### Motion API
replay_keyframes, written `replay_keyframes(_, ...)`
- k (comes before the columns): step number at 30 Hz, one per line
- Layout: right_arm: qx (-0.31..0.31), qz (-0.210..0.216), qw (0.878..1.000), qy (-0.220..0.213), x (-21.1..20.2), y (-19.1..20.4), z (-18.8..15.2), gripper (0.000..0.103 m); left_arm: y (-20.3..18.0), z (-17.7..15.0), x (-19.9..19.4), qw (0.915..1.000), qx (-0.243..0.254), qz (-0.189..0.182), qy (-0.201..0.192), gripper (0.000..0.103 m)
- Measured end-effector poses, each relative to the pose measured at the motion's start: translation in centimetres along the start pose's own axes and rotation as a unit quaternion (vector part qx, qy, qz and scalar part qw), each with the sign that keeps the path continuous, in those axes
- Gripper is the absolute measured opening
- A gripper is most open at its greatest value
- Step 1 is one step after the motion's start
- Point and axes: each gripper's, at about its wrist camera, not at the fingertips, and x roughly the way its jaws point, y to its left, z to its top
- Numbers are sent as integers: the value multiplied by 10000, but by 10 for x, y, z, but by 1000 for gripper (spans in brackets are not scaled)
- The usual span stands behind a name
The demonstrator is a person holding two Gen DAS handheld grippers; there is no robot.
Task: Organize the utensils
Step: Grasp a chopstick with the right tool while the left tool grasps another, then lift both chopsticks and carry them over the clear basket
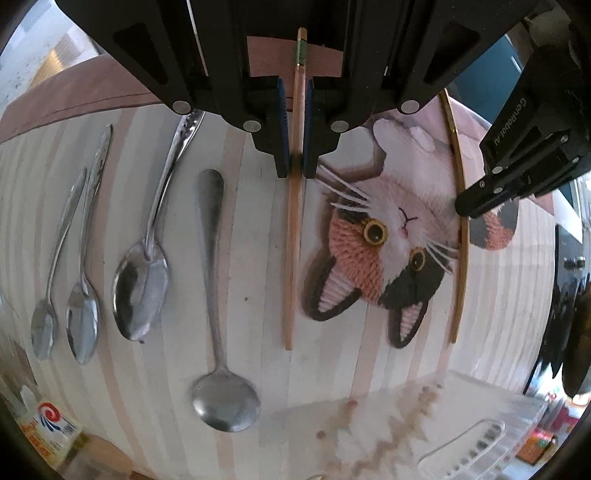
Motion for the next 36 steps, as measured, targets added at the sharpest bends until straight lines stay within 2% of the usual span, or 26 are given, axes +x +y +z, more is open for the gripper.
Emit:
replay_keyframes(13,-58,-14,10000,-73,4,6,1,8,-11,-1,-3,10000,34,27,-2,5)
replay_keyframes(20,-27,0,9998,-173,1,4,0,7,-16,-11,-5,9997,170,64,-192,4)
replay_keyframes(24,139,274,9991,-279,-3,-4,-7,7,-12,-27,-12,9991,223,131,-345,4)
replay_keyframes(30,89,507,9965,-658,-38,-9,-15,7,7,-47,-48,9970,89,227,-738,4)
replay_keyframes(36,-137,691,9906,-1176,-93,-7,-13,7,20,-51,-110,9904,-22,243,-1363,4)
